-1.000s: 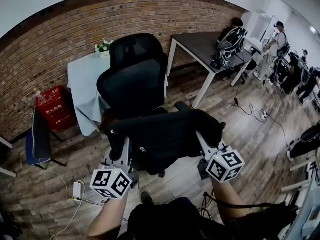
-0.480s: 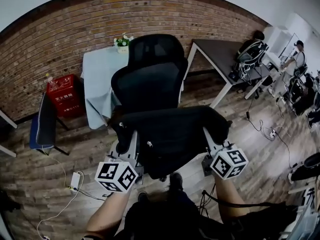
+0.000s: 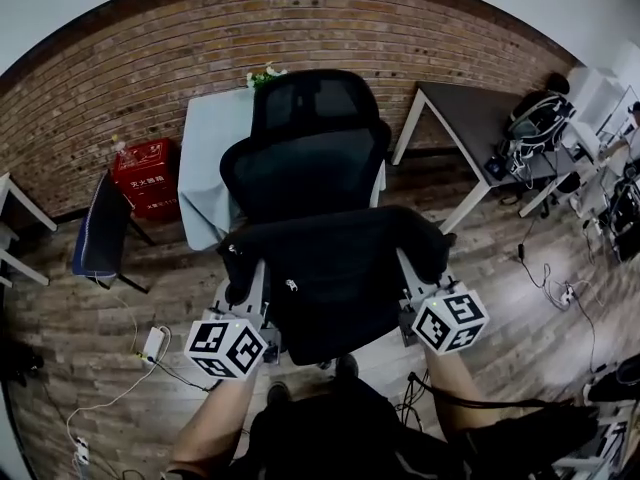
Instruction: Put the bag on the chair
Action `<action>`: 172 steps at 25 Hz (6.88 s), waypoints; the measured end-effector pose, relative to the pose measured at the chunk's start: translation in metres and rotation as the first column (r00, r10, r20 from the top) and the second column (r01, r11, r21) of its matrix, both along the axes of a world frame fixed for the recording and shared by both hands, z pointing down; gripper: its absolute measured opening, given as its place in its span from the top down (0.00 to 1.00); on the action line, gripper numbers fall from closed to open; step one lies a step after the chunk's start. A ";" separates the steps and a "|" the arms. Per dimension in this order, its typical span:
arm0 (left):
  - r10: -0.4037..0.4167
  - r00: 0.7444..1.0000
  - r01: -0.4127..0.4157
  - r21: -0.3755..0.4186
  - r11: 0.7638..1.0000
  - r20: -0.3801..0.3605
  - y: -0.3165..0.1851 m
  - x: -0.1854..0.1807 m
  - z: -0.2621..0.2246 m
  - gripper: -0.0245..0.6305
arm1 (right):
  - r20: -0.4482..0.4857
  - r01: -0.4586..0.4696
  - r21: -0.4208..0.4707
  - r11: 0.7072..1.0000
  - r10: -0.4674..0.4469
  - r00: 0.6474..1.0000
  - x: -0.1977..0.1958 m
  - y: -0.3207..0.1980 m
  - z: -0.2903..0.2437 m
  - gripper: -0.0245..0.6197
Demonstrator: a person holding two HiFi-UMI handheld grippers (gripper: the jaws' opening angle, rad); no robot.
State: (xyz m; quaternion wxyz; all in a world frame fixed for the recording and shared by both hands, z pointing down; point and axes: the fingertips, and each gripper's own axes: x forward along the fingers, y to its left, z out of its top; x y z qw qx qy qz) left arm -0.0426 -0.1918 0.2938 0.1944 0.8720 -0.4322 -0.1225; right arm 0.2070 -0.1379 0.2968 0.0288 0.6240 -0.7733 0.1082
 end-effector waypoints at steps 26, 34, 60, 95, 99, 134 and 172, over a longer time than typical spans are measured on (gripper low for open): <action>-0.228 0.963 0.243 -0.094 0.966 0.143 -0.034 0.076 0.067 0.92 | 0.047 0.259 -0.060 0.964 -0.256 0.965 0.080 -0.092 0.078 0.87; -0.234 0.959 0.259 -0.155 0.953 0.162 -0.064 0.071 0.113 0.91 | 0.045 0.271 -0.111 0.956 -0.267 0.963 0.077 -0.122 0.126 0.87; -0.160 0.946 0.255 -0.339 0.906 0.282 -0.130 0.067 0.286 0.91 | -0.014 0.208 -0.325 0.923 -0.225 0.974 0.071 -0.182 0.298 0.86; -0.129 0.917 0.307 -0.462 0.832 0.378 -0.163 0.066 0.451 0.90 | -0.075 0.169 -0.468 0.867 -0.230 0.970 0.068 -0.219 0.469 0.86; -0.134 0.917 0.316 -0.481 0.818 0.374 -0.166 0.063 0.467 0.90 | -0.087 0.166 -0.479 0.862 -0.235 0.968 0.066 -0.226 0.486 0.86; -0.141 0.869 0.363 -0.418 0.833 0.475 -0.176 0.059 0.501 0.81 | -0.074 0.151 -0.485 0.861 -0.213 0.974 0.074 -0.242 0.524 0.78; -0.127 0.850 0.343 -0.354 0.870 0.512 -0.109 0.091 0.400 0.42 | -0.011 0.169 -0.481 0.860 -0.199 0.980 0.094 -0.185 0.432 0.50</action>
